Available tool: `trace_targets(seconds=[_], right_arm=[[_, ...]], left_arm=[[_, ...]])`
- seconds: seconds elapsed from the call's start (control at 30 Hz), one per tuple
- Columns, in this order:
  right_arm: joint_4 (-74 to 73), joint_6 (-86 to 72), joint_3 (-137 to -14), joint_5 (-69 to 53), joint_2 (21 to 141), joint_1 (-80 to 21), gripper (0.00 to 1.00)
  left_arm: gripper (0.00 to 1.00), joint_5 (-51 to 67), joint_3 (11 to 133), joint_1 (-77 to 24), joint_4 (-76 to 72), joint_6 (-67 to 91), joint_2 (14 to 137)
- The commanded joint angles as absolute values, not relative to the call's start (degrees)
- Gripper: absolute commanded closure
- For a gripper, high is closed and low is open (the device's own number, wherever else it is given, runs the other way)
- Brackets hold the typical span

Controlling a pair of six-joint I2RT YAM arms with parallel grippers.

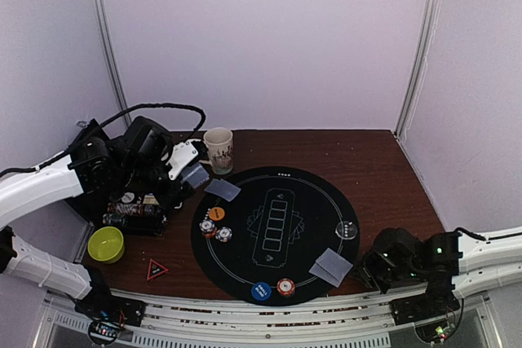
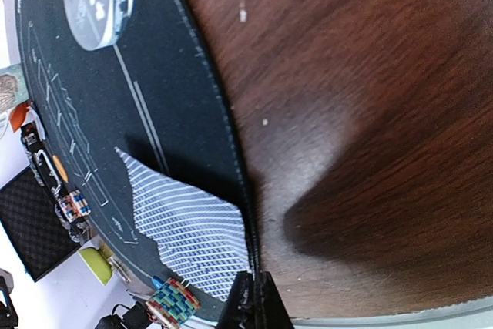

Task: Distribute texas hold em gaming equipment
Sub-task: Distribute the poker card in the dealer area, then pick up the poker card from the face-down deck piles.

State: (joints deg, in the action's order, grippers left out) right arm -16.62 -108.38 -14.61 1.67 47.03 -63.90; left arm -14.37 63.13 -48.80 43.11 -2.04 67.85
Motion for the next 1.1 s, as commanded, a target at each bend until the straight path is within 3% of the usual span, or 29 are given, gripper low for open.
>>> trace_targets(seconds=[0.0,0.17,0.33,0.6,1.07], right_arm=[[-19.3,-102.6,-17.8,4.7,46.3,-63.9,0.97],[-18.7,-84.4,-25.2,0.5,54.2,-57.7,0.82],[-25.9,-56.0,-38.3,2.4,68.2,-51.1,0.78],[-34.8,-37.3,-51.7,7.4,84.5,-49.2,0.84],[-33.5,-31.0,-48.3,4.4,90.3,-50.5,0.94]], left_arm=[[0.48,-14.1,62.8,-48.6,40.7,-2.8,66.5],[0.48,-14.4,63.0,-48.6,40.8,-3.0,66.5],[0.48,-14.0,63.5,-48.6,40.9,-2.9,66.6],[0.47,-14.1,63.6,-48.7,42.0,-3.0,66.5],[0.48,-14.0,63.4,-48.6,41.9,-3.3,66.8]])
